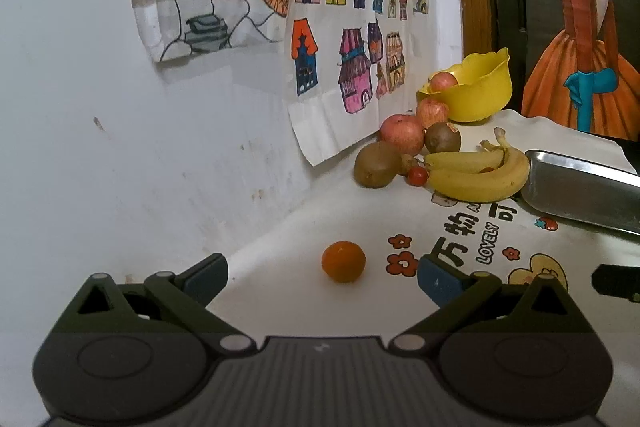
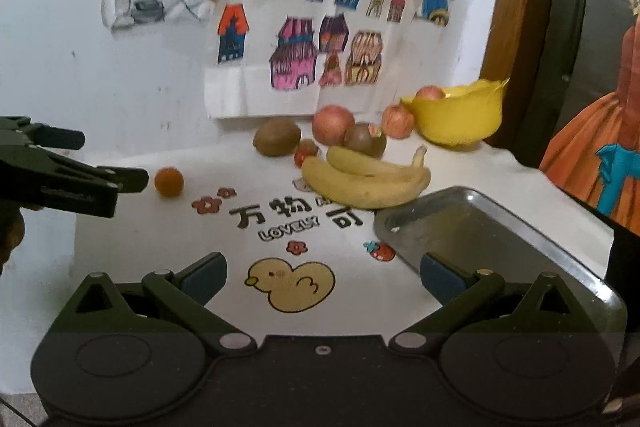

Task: Organize fruits
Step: 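Move the left tool to the mandarin orange while the right tool approaches the banana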

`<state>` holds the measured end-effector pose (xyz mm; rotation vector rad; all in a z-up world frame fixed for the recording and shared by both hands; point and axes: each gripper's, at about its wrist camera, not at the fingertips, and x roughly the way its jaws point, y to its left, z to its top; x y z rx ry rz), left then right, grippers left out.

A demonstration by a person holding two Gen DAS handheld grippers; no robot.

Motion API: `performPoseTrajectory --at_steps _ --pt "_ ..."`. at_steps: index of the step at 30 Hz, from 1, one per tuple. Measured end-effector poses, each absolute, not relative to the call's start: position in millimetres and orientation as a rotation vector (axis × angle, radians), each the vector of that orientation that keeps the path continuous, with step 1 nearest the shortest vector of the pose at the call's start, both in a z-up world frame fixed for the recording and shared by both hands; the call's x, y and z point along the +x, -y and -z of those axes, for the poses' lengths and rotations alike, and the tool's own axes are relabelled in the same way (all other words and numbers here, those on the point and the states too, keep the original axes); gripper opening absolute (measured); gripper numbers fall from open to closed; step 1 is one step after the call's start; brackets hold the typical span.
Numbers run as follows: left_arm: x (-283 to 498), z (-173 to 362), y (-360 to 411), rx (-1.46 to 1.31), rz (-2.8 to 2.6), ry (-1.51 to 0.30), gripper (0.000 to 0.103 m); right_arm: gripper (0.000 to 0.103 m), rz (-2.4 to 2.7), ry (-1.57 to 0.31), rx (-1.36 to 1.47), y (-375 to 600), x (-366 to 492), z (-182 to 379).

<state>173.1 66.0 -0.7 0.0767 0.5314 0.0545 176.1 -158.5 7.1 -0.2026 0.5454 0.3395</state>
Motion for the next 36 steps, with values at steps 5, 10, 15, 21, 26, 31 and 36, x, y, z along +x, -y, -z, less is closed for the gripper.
performPoseTrajectory --at_steps 5,10,15,21,26,31,36 --pt "180.3 7.0 -72.1 0.072 -0.033 -0.534 0.103 0.102 -0.377 -0.579 -0.177 153.5 194.5 1.5" --pt "194.8 14.8 -77.7 0.063 -0.023 -0.565 0.103 0.102 -0.386 -0.615 -0.114 150.0 220.7 4.9" --pt "209.7 24.0 -80.9 0.048 -0.009 -0.600 0.103 0.102 -0.380 -0.616 -0.081 151.8 247.5 9.8" --pt "218.7 29.1 -79.0 0.032 0.006 -0.599 0.101 0.096 -0.428 -0.582 -0.208 144.0 280.9 12.9" --pt "223.9 31.0 -78.5 0.010 0.015 -0.593 0.095 0.090 -0.512 -0.603 -0.292 143.2 315.0 13.7" --pt "228.7 33.7 -79.0 -0.008 0.021 -0.602 0.091 0.089 -0.591 -0.607 -0.364 142.4 338.6 14.3" --pt "231.4 35.3 -79.9 -0.028 0.026 -0.610 0.082 0.077 -0.670 -0.616 -0.435 134.9 353.9 21.2"
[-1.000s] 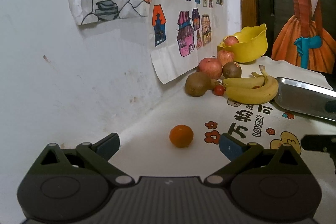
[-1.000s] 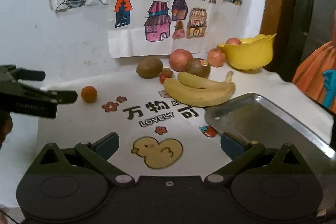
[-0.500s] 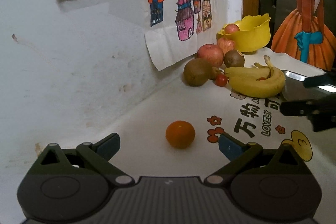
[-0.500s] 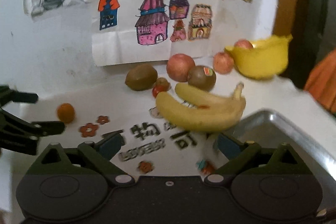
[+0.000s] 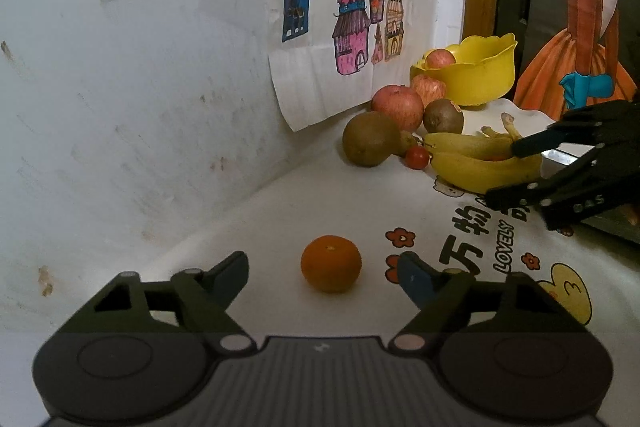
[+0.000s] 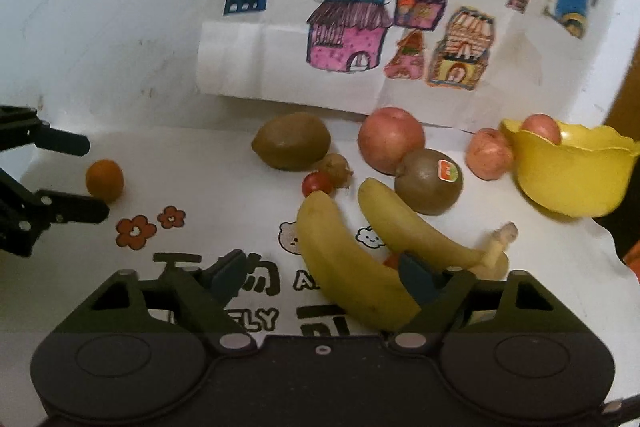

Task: Organize fruits
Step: 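Move the left tool to the mandarin orange while the right tool approaches the banana, then close the left gripper on the orange while the right gripper closes on the banana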

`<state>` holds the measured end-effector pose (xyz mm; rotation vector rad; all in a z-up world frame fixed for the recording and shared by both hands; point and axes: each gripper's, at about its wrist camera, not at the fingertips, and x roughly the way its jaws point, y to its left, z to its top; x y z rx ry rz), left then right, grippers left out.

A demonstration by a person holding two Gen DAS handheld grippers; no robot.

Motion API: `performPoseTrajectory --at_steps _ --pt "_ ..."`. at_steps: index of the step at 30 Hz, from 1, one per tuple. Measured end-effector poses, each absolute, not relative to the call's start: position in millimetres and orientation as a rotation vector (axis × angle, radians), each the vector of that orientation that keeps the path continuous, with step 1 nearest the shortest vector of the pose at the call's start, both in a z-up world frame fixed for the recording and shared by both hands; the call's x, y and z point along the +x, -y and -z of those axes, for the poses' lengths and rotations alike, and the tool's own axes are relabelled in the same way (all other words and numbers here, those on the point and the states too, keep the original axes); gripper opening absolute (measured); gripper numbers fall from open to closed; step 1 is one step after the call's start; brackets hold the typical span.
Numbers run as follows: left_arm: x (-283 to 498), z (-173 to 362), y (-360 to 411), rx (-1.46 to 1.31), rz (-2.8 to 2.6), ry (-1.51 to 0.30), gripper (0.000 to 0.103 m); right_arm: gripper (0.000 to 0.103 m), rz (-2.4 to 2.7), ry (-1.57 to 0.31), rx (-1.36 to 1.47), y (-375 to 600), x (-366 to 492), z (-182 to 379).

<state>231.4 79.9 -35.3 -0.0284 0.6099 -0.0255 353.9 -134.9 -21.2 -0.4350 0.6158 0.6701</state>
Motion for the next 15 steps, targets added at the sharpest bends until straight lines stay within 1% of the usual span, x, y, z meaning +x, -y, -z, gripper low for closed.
performPoseTrajectory --at_steps 3,7,9,11,13,15 --pt "232.3 35.9 -80.0 -0.036 0.030 -0.611 0.075 0.074 -0.672 -0.617 -0.473 132.2 362.6 25.1" --pt "236.6 37.4 -80.0 -0.045 0.033 -0.628 0.058 0.068 -0.681 -0.621 -0.525 128.9 371.4 28.8" --pt "238.1 37.9 -79.1 -0.041 0.030 -0.626 0.054 0.068 -0.693 -0.623 -0.550 126.9 374.5 31.4" --pt "239.4 37.9 -78.1 -0.039 0.029 -0.625 0.045 0.064 -0.714 -0.606 -0.582 123.3 375.9 33.1" --pt "240.3 38.0 -77.4 -0.040 0.030 -0.625 0.040 0.062 -0.734 -0.594 -0.595 119.6 378.3 33.5" --pt "240.3 38.1 -76.4 -0.035 0.027 -0.623 0.039 0.060 -0.747 -0.591 -0.598 116.3 381.6 33.9"
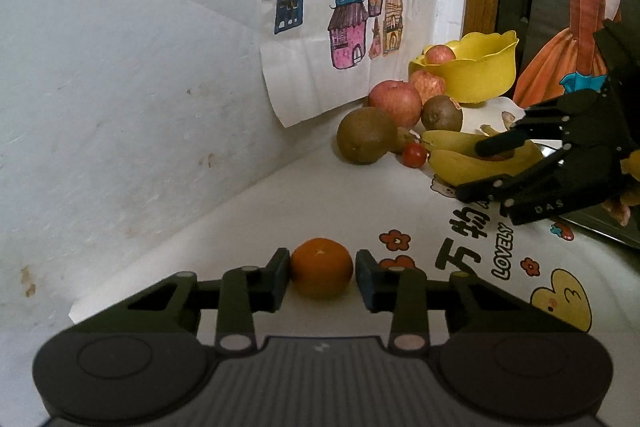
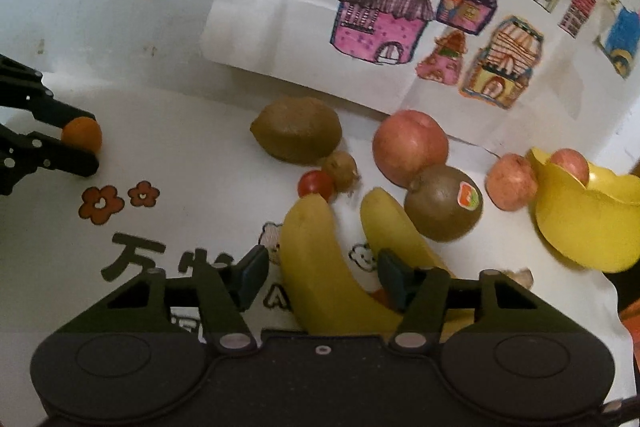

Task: Organize fruits
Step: 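Close the left gripper on the orange while the right gripper closes on the banana, then lift the banana with the right gripper toward the metal tray while the left holds the orange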

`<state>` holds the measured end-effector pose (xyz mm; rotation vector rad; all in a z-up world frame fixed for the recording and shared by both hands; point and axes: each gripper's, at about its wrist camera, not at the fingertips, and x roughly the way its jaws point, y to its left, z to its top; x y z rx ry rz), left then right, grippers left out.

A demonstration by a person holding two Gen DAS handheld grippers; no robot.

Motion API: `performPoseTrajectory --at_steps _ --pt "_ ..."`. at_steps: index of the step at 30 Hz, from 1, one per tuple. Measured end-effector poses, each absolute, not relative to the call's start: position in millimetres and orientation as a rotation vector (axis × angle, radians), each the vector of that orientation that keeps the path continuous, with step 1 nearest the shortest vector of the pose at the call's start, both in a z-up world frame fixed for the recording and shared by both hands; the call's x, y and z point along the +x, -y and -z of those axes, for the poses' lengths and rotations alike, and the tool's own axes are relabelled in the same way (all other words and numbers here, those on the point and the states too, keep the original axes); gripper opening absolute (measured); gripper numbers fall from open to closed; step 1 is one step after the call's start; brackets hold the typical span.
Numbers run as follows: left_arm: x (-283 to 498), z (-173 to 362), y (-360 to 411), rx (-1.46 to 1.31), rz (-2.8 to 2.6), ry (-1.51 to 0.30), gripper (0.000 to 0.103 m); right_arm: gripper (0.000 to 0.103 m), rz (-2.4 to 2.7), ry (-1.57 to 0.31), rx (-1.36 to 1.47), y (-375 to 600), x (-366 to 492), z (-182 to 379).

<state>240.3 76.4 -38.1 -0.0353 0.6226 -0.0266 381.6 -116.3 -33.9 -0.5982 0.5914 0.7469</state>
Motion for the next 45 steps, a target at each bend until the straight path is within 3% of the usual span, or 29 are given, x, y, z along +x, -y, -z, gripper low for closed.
performPoseTrajectory --at_steps 3,4,5,15,24,26,28,33,40,45 --pt "240.1 38.0 -75.4 -0.036 0.029 -0.622 0.037 0.054 -0.768 -0.590 -0.592 112.9 386.2 34.6" --pt "239.8 37.9 -75.2 -0.038 0.032 -0.623 0.037 0.042 -0.771 -0.596 -0.584 112.4 387.3 34.8" --pt "239.0 37.8 -75.2 -0.039 0.034 -0.623 0.037 0.039 -0.773 -0.602 -0.577 112.0 387.7 35.1" --pt "234.4 34.6 -69.9 -0.057 0.048 -0.616 0.037 0.038 -0.859 -0.569 -0.590 115.2 351.7 31.6" --pt "224.4 30.4 -69.4 -0.085 0.036 -0.605 0.037 0.034 -1.041 -0.424 -0.655 112.3 281.0 23.4" --pt "221.3 28.8 -69.5 -0.087 0.030 -0.603 0.037 0.020 -1.091 -0.390 -0.642 115.9 270.2 20.3" --pt "218.1 26.8 -69.6 -0.089 0.026 -0.599 0.037 0.020 -1.113 -0.372 -0.622 119.2 261.0 15.2" --pt "212.2 24.0 -68.9 -0.088 0.025 -0.595 0.037 0.032 -1.093 -0.389 -0.582 126.4 245.9 11.6" --pt "208.3 22.2 -66.0 -0.095 0.042 -0.586 0.037 0.064 -0.674 -0.504 -0.254 154.0 255.8 -0.5" --pt "206.6 22.6 -59.8 -0.095 0.069 -0.587 0.037 0.068 -0.466 -0.700 -0.022 165.2 278.2 9.2"
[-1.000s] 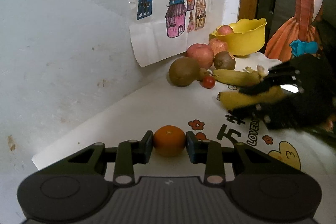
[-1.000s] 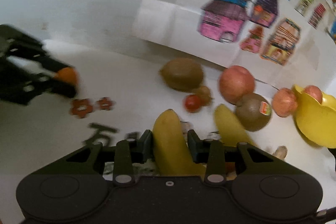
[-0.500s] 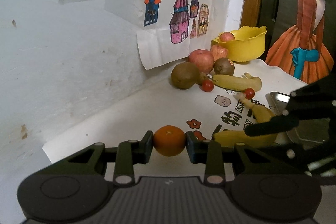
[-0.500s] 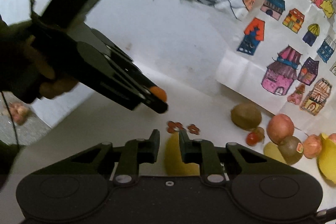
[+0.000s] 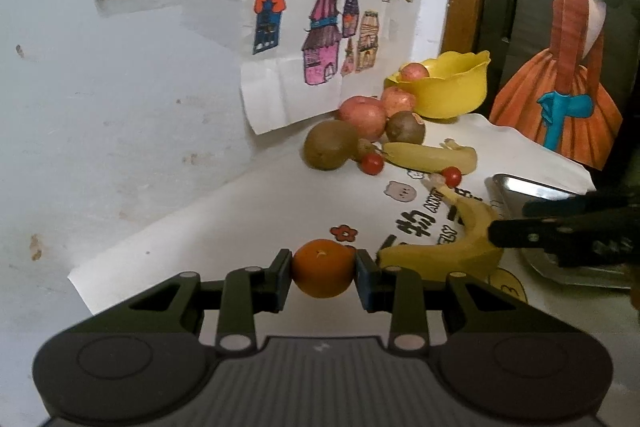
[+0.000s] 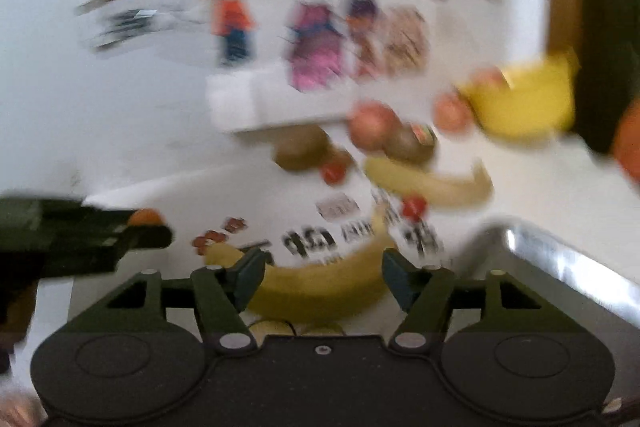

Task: Organize fruits
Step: 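Lift the banana with the right gripper toward the metal tray while the left holds the orange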

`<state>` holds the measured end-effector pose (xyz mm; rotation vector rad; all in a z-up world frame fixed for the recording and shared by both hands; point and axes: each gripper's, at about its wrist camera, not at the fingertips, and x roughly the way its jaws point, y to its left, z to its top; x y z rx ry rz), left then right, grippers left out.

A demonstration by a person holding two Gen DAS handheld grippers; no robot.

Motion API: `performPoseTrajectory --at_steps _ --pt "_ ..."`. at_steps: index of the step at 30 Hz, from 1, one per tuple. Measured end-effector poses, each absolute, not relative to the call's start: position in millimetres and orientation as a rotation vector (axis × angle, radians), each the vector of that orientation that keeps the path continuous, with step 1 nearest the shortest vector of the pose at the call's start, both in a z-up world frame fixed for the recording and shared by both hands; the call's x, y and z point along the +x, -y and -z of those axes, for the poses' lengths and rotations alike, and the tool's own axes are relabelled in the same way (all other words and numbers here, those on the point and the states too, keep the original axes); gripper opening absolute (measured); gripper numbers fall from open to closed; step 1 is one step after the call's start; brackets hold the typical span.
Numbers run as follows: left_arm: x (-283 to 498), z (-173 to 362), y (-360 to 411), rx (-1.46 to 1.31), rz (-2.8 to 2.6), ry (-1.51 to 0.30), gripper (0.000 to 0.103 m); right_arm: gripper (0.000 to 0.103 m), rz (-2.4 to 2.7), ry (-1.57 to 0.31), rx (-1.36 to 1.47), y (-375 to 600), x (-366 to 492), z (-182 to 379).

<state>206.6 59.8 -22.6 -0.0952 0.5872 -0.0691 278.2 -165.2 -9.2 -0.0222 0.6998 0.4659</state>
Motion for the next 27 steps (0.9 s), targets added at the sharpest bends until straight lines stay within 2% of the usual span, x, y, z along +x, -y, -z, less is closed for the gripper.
performPoseTrajectory --at_steps 6,8,11,15,18,20,22,27 --pt "204.0 21.9 -59.5 -0.100 0.068 -0.583 0.037 0.071 -0.430 -0.788 0.072 154.0 289.6 19.2" --pt "203.0 21.6 -60.7 -0.101 0.063 -0.582 0.037 0.080 -0.408 -0.807 0.106 152.8 294.3 22.0" --pt "201.3 21.3 -63.1 -0.106 0.057 -0.581 0.037 0.082 -0.362 -0.831 0.146 149.8 308.5 25.7" --pt "198.6 20.4 -65.4 -0.111 0.050 -0.581 0.037 0.072 -0.318 -0.818 0.110 144.7 314.7 32.4" --pt "196.5 20.3 -68.1 -0.113 0.043 -0.582 0.037 0.070 -0.344 -0.812 0.099 143.6 313.5 33.6" --pt "195.2 19.9 -69.4 -0.117 0.040 -0.580 0.037 0.062 -0.385 -0.804 0.096 144.4 308.9 33.8" --pt "193.3 19.6 -70.0 -0.120 0.039 -0.579 0.037 0.058 -0.463 -0.802 0.092 144.4 302.8 34.0" --pt "189.5 20.1 -71.1 -0.126 0.033 -0.583 0.037 0.058 -0.563 -0.794 0.050 138.7 289.2 31.9"
